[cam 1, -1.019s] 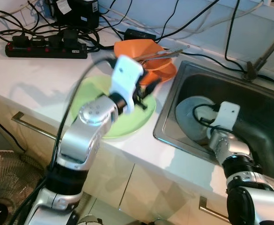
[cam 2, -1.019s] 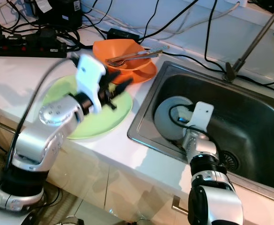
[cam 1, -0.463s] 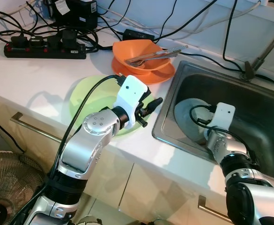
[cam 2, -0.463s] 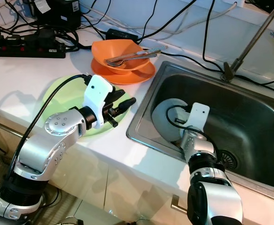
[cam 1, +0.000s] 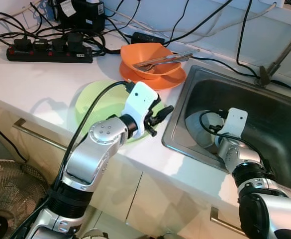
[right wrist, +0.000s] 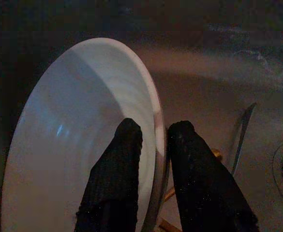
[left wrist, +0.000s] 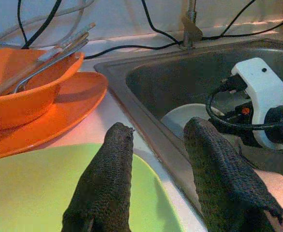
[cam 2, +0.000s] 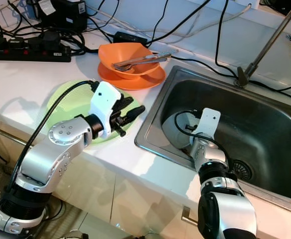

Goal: Kitchen organization

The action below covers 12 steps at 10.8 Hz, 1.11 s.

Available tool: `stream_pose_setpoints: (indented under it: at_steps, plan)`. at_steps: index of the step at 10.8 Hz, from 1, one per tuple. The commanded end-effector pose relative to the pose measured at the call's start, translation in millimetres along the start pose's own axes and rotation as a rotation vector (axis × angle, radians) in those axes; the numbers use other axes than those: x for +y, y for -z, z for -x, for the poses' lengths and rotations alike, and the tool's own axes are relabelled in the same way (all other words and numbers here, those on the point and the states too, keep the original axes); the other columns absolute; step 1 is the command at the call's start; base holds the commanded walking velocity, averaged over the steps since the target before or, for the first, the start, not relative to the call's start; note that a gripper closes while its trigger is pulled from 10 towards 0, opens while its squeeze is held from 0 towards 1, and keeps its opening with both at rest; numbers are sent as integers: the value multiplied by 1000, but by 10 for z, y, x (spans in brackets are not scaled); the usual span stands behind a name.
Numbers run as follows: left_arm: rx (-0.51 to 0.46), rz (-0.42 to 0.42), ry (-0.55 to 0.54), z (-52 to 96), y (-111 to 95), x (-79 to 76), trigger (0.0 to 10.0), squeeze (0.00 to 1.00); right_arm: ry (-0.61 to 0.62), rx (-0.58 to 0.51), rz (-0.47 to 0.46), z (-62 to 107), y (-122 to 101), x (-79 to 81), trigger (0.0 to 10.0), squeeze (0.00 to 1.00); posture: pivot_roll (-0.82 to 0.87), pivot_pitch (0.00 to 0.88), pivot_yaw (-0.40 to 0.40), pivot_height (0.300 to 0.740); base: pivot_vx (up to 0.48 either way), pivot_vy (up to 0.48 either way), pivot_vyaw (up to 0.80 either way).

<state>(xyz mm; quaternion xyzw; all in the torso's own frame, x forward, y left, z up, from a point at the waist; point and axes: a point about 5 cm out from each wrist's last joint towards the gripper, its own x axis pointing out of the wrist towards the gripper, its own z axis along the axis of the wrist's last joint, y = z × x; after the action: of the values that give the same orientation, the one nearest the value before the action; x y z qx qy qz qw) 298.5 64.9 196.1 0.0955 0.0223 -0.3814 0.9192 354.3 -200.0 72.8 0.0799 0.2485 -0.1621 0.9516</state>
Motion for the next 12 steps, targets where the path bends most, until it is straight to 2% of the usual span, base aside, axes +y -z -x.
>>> stream_pose_setpoints:
  at_steps: [1,2,3,4,5,6,9,12]
  plan:
    - [8,-11,23,-1,5,-54,10000,0,-2,-12,21,-5,-28,10,10000,0,57,27,-160,740,0,0,0]
    - [10,-11,23,-3,10,-56,10000,0,-1,-40,9,-4,-86,15,10000,0,57,27,-160,740,0,0,0]
    - [10,-12,24,-4,11,-57,10000,0,8,-72,14,-1,-148,7,10000,1000,56,27,-160,740,0,0,0]
    - [10,-13,24,-7,9,-56,10000,0,29,-107,45,2,-215,-8,10000,1000,56,27,-160,740,0,0,0]
    - [10,-14,23,-10,11,-59,10000,0,39,-149,101,8,-294,-10,10000,82,54,29,-160,740,0,0,0]
    - [10,-15,23,-10,12,-60,10000,0,45,-167,103,12,-326,-14,10000,0,54,29,-160,740,0,0,0]
    - [12,-17,19,-12,19,-53,10000,0,48,-243,117,40,-447,17,10000,0,50,35,-159,740,0,0,0]
    - [5,-26,4,-15,10,-34,10000,0,-96,-384,56,139,-645,219,10000,0,45,40,-157,740,0,0,0]
